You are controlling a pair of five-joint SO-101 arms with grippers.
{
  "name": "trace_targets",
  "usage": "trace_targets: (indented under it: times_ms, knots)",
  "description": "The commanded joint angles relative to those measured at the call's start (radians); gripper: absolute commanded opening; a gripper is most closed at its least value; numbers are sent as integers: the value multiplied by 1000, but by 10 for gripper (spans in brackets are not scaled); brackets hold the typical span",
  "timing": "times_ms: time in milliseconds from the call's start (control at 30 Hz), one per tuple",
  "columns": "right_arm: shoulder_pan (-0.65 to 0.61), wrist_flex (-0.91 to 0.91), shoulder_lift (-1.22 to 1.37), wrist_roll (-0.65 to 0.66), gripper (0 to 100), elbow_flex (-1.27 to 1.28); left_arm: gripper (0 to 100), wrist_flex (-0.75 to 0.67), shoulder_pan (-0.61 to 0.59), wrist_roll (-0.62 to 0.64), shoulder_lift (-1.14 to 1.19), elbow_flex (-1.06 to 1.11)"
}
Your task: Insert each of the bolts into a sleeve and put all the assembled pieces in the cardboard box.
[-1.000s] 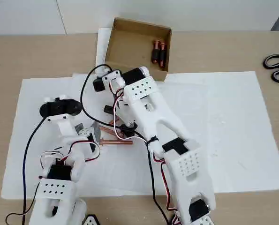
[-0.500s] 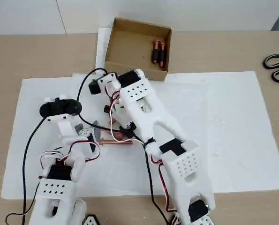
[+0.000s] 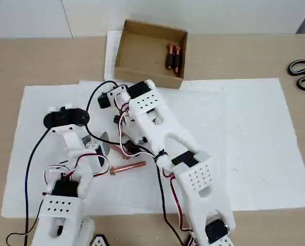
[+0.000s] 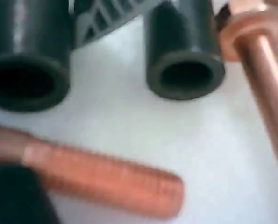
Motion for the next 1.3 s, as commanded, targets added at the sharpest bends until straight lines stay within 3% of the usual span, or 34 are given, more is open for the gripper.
trace_targets:
  times_ms: [0,167,433,733,933,1100,1267]
  knots:
    - [-1,-22,5,2,157,-5,156,-23,2,-3,-18,-2]
    - [27,-18,7,3,2,-5,156,-23,2,-3,-18,-2]
    - [73,39,-10,5,4,-17,156,-23,2,-3,-18,-2]
    - [82,104,-272,6,4,-44,156,-98,2,-5,-18,36]
    - [193,116,-351,0,4,-41,156,-100,3,-5,-18,41]
    - [314,117,-357,-91,4,-41,156,-63,9,-5,-18,36]
    - [348,122,-357,-115,4,25,156,-60,9,-5,-18,36]
